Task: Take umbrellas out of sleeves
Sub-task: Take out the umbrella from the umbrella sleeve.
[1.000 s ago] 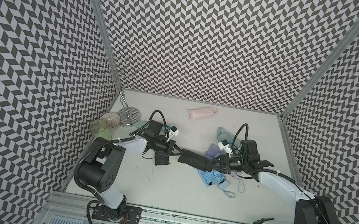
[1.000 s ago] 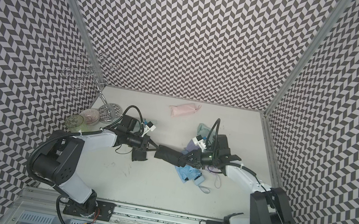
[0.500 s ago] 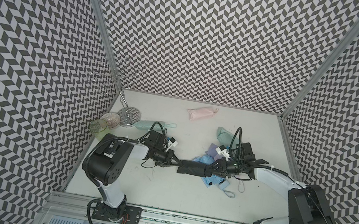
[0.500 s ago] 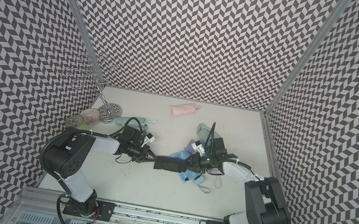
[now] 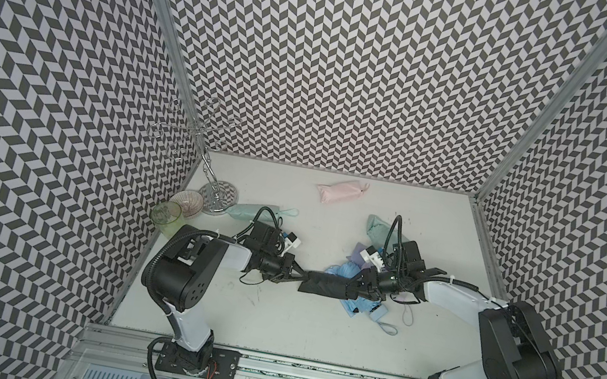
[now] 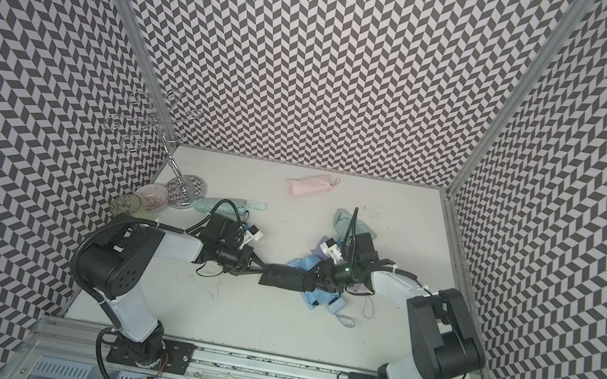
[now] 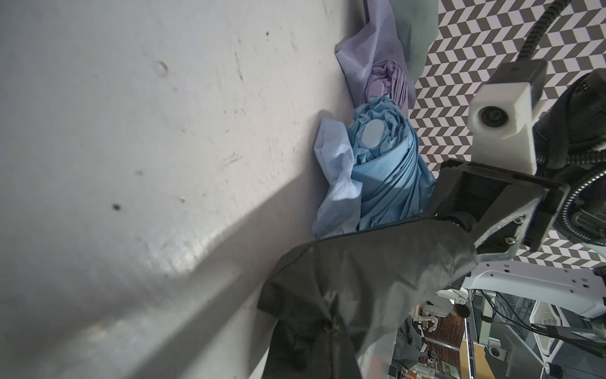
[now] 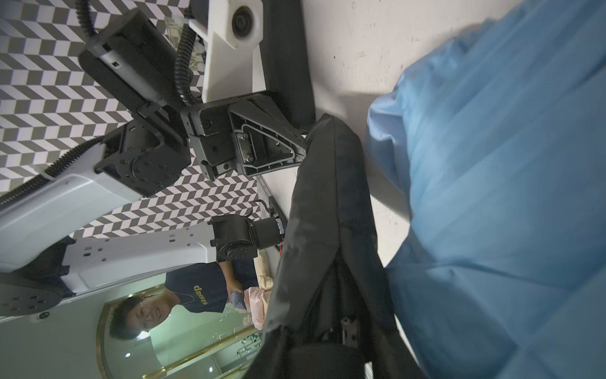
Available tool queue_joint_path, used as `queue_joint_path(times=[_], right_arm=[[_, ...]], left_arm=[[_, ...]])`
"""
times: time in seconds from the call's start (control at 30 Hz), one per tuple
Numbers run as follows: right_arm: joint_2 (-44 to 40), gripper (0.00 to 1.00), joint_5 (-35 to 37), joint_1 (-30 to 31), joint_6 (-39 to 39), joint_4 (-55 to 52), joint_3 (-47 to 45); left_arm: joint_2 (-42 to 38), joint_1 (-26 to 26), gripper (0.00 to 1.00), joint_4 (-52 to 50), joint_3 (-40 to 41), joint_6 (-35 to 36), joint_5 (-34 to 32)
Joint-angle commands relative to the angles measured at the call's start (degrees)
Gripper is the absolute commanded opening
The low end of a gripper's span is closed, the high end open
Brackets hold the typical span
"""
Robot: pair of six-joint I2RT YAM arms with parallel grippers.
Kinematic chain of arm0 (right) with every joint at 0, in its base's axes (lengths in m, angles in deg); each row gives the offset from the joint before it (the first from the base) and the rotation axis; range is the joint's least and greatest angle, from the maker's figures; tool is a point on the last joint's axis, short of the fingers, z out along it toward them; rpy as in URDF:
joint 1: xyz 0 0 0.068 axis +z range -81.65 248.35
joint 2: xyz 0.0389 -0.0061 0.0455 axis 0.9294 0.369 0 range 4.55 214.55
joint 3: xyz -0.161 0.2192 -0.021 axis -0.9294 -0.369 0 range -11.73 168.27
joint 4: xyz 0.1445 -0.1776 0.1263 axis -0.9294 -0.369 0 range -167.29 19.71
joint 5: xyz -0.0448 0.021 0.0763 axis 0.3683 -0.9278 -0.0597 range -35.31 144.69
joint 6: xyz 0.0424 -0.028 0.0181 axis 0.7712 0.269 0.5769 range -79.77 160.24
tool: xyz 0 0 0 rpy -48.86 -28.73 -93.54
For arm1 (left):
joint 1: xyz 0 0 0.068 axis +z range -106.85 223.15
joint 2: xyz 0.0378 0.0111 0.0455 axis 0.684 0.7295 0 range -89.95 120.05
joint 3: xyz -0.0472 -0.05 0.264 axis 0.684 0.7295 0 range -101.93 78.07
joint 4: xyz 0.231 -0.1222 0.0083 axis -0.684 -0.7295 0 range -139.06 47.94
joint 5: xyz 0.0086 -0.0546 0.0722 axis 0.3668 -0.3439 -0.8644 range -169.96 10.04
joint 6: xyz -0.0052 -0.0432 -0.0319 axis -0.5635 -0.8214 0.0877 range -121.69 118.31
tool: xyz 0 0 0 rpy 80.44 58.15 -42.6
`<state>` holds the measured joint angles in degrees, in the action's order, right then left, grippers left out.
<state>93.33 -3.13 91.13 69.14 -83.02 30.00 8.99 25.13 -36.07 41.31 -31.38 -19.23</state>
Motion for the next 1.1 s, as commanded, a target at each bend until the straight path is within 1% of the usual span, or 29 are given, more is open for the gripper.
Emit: queue_joint_path(times=[0.0,0.13,0.17,0.2,0.23,0.27,0.3,0.4,0.47,0.5,0.53,0.57,0.63,0.67,0.73,0.83,0.97,1.07], right_arm=[[0.9,0.42,-0.4,1.6,0.8,6.7,1.5],[1.4,0.39,-0.1,2.7,1.7,7.9,2.3],[1.6,0.35,-0.1,3.0,1.8,7.9,2.5],[1.7,0.28,-0.1,3.1,1.8,7.9,2.7],[1.6,0.24,0.1,3.1,1.8,7.5,3.0],[1.4,0.14,0.4,3.1,1.7,6.9,3.2],[1.1,0.08,0.4,3.1,1.6,6.6,3.4],[-0.1,0.0,0.2,3.0,1.4,5.7,4.0],[-1.4,0.0,-0.6,2.5,1.8,6.3,3.9],[-2.1,0.0,-1.0,2.0,2.4,6.8,3.6],[-3.0,0.0,-1.7,1.3,3.2,8.1,3.0],[-3.9,0.0,-2.7,0.7,4.4,9.8,2.3],[-5.9,0.0,-3.6,-0.4,6.2,12.7,1.1],[-7.1,0.0,-3.8,-0.9,6.6,13.4,0.9],[-9.4,0.0,-4.6,-1.7,7.7,15.5,0.2],[-12.8,0.0,-5.6,-3.1,9.6,18.2,-0.9],[-15.6,0.0,-7.7,-6.1,9.9,18.4,-1.5],[-16.5,0.0,-9.9,-7.0,9.8,18.1,-0.4]], left_arm=[[1.3,-0.8,0.0,2.1,0.8,-0.8,3.0],[1.4,-0.8,0.0,2.7,0.4,-1.3,3.5],[1.5,-0.8,0.0,3.0,0.3,-1.6,3.7],[1.6,-0.8,0.0,3.1,0.2,-1.7,3.7],[1.6,-0.8,0.0,3.1,0.0,-1.8,3.7],[1.6,-0.8,0.0,3.0,-0.2,-1.9,3.7],[1.5,-0.8,0.0,2.8,-0.4,-1.9,3.7],[0.6,-0.5,0.05,-0.2,-1.8,-0.6,3.0],[-0.4,0.0,0.11,-3.5,-3.2,1.4,2.0],[-0.8,0.3,0.18,-4.5,-3.6,2.1,1.8],[-1.7,0.8,0.32,-5.1,-4.0,2.4,1.5],[-2.6,1.2,0.5,-5.4,-4.2,2.4,1.1],[-4.3,2.0,0.9,-6.3,-5.0,2.9,0.6],[-5.0,2.3,1.0,-7.1,-5.6,3.4,0.5],[-6.7,3.0,1.0,-8.3,-6.7,4.2,-0.1],[-9.1,3.8,1.0,-7.9,-7.3,3.2,-0.2],[-13.1,4.0,1.0,-5.8,-8.3,1.4,-0.1],[-15.7,4.0,1.0,-4.1,-9.4,0.4,1.1]])
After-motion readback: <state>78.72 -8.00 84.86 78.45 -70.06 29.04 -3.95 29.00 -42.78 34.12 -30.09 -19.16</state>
